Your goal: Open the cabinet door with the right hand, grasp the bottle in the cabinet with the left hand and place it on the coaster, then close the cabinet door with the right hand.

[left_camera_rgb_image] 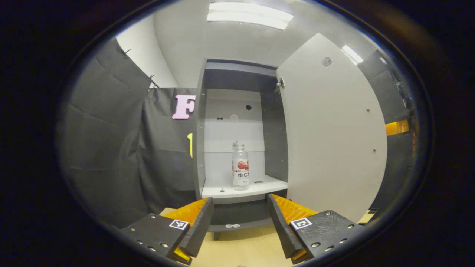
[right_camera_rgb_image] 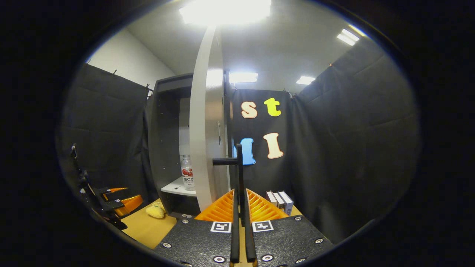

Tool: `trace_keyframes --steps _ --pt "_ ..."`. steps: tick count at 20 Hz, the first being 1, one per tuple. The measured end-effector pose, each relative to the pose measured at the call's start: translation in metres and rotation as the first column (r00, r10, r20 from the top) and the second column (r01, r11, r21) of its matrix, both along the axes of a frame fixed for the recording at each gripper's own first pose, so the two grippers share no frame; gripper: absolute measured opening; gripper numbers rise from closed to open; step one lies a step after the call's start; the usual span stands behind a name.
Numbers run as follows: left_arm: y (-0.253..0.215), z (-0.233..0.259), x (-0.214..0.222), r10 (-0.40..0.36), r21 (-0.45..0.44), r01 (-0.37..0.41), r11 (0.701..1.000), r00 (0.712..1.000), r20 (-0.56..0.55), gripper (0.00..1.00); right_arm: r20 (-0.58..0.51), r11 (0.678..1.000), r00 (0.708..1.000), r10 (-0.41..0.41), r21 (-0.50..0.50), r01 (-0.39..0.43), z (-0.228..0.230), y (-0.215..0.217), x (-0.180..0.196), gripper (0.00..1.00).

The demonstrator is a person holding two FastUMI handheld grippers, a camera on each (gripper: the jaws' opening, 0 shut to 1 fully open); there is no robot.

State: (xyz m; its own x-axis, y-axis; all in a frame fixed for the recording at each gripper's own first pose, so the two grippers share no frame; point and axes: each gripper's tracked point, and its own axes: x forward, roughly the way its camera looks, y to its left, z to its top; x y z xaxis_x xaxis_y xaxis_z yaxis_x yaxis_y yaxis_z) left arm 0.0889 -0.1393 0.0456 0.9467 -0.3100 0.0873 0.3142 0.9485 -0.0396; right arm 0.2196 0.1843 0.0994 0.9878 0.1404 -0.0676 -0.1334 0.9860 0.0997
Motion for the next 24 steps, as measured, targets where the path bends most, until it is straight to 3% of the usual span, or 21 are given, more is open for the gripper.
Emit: trace_keyframes --steps 2,5,6,8,9,12,14,19,24 --pt "-0.010 0.007 0.017 -0.017 -0.005 0.017 1.000 1.000 0.009 0.84 -0.001 1.000 1.000 0.006 0.022 -0.006 -0.001 0.001 -0.002 0.06" --pt "-0.026 0.015 0.044 -0.051 -0.015 0.051 0.999 0.999 0.017 0.88 0.016 0.999 0.998 -0.053 -0.006 0.053 -0.002 -0.015 -0.006 0.26" --pt "-0.031 0.018 0.055 -0.062 -0.021 0.062 0.998 0.998 0.021 0.84 0.020 0.997 0.997 -0.079 -0.025 0.080 -0.002 -0.023 -0.006 0.36" --pt "-0.040 0.023 0.080 -0.073 -0.029 0.074 0.997 0.997 0.031 0.84 0.019 0.983 0.987 -0.160 -0.084 0.161 -0.006 -0.046 -0.008 0.72" --pt "-0.046 0.026 0.094 -0.082 -0.032 0.083 0.996 0.996 0.034 0.84 0.014 0.973 0.979 -0.203 -0.114 0.203 -0.008 -0.057 -0.011 0.95" --pt "-0.066 0.026 0.132 -0.132 -0.045 0.133 0.990 0.991 0.023 0.88 -0.014 0.953 0.962 -0.271 -0.146 0.266 -0.014 -0.072 -0.025 0.95" --pt "-0.076 0.017 0.162 -0.143 -0.049 0.142 0.989 0.990 -0.008 0.83 -0.036 0.944 0.953 -0.301 -0.152 0.293 -0.019 -0.079 -0.030 0.95" --pt "-0.080 0.007 0.230 -0.085 -0.031 0.084 0.996 0.996 -0.010 0.87 -0.065 0.910 0.917 -0.393 -0.174 0.377 -0.026 -0.099 -0.047 0.95" --pt "-0.089 -0.010 0.280 -0.059 -0.030 0.058 0.998 0.997 -0.056 0.83 -0.110 0.883 0.885 -0.453 -0.188 0.429 -0.035 -0.110 -0.062 0.95"
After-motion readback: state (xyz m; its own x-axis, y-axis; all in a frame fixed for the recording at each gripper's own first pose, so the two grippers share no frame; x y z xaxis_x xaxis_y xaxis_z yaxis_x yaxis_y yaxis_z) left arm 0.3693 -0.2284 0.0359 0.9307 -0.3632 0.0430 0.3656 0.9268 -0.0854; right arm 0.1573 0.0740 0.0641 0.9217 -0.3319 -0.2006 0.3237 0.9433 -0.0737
